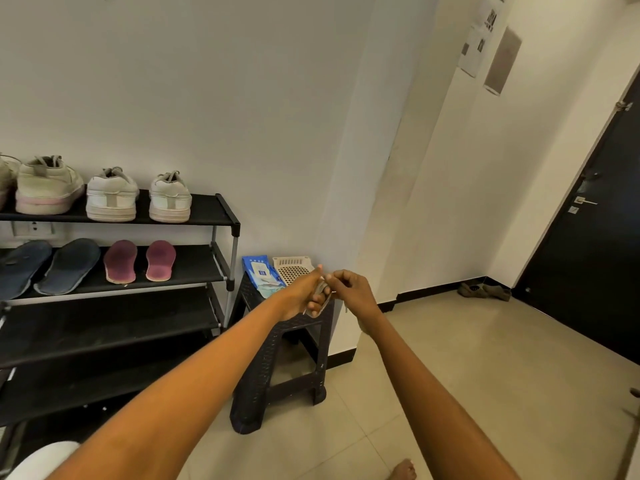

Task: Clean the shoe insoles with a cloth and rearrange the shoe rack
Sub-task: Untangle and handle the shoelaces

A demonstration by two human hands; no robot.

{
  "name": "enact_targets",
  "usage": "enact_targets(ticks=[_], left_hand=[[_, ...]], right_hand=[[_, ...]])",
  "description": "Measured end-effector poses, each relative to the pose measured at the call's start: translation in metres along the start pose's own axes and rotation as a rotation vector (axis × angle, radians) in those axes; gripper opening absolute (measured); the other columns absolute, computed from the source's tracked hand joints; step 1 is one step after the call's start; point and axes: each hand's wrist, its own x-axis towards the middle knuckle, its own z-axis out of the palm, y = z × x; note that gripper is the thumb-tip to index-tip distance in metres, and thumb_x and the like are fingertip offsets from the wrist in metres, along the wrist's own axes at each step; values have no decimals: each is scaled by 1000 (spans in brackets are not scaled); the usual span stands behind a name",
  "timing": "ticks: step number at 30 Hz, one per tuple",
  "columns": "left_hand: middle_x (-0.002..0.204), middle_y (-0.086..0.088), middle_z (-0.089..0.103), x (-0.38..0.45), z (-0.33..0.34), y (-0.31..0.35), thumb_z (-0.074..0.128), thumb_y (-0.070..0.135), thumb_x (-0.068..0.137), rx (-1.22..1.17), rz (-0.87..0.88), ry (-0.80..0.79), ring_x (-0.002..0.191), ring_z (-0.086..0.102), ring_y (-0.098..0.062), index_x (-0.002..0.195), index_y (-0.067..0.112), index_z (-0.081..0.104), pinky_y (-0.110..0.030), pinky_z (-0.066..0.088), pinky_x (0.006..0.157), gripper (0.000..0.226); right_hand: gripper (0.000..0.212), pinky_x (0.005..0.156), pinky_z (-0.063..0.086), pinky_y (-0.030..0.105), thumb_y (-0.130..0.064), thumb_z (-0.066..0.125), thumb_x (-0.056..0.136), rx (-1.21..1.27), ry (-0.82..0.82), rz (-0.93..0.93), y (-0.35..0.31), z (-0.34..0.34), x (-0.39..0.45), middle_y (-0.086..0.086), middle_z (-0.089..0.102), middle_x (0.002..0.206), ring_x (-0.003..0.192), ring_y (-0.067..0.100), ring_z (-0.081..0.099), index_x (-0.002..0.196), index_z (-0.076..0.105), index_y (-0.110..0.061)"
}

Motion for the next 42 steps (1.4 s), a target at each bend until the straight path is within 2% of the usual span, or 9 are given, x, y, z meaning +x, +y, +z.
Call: enact_targets(ticks=[3, 8, 16, 23, 26, 29, 32, 36, 42], left_hand=[[44, 2, 32, 8, 0, -6, 20, 51, 100, -251, 29, -9, 36, 28, -9, 61, 13, 45, -23, 28, 42, 60], [44, 0, 35, 26, -3, -18, 25, 49, 100, -511, 52, 83, 35, 32, -9, 64, 10, 50, -21, 32, 40, 59], [50, -4, 41, 54, -5, -22, 28, 46, 101, -655, 51, 162, 34, 34, -9, 79, 8, 54, -19, 36, 38, 51], [43, -1, 37, 89, -11, -49, 33, 36, 102, -539, -3, 242, 36, 37, -11, 62, 12, 46, -23, 38, 43, 48], [52, -3, 47, 116, -8, -69, 38, 28, 101, -401, 17, 473, 43, 45, -12, 82, 10, 59, -24, 42, 45, 34], [77, -6, 55, 152, -7, -89, 38, 22, 100, -275, 28, 664, 70, 54, -16, 105, 9, 56, -29, 47, 65, 23], [116, -9, 58, 188, -14, -107, 37, 23, 100, -211, 36, 689, 105, 57, -24, 130, 12, 42, -39, 48, 92, 32], [125, -8, 54, 244, -39, -121, 34, 24, 101, -124, 42, 656, 112, 53, -23, 130, 13, 48, -41, 44, 100, 35], [136, -10, 46, 333, -122, -138, 41, 0, 93, 814, 192, 636, 125, 42, -25, 134, 8, 48, -36, 35, 104, 43]], right_hand=[[23, 73, 55, 27, -25, 48, 98, 285, 62, 122, 17, 16, -4, 6, 67, 91, 82, 15, 64, 104, 60, -7], [32, 64, 56, 24, -25, 49, 97, 632, 194, 259, 36, 41, 1, 17, 66, 110, 83, 16, 65, 120, 58, -5], [54, 79, 57, 28, -41, 63, 78, 616, 207, 202, 64, 43, 26, 14, 66, 112, 96, 20, 66, 119, 61, -6], [20, 82, 56, 31, -16, 63, 88, 502, 373, 240, 104, 43, 55, 6, 71, 101, 95, 19, 67, 106, 70, -11], [13, 75, 57, 27, -15, 64, 87, 465, 479, 268, 129, 54, 72, 4, 72, 95, 89, 15, 68, 98, 72, -17], [10, 74, 58, 29, -15, 64, 88, 408, 557, 286, 158, 63, 98, 3, 72, 92, 85, 14, 68, 91, 71, -22], [12, 69, 56, 21, -14, 62, 89, 394, 579, 282, 184, 63, 128, 2, 72, 95, 85, 11, 67, 97, 70, -18], [16, 75, 58, 27, -17, 61, 90, 370, 467, 297, 222, 53, 182, 5, 71, 103, 89, 14, 69, 104, 69, -13], [9, 66, 54, 17, -7, 58, 91, 306, 324, 266, 267, 11, 257, 6, 68, 93, 81, 14, 66, 96, 65, -8]])
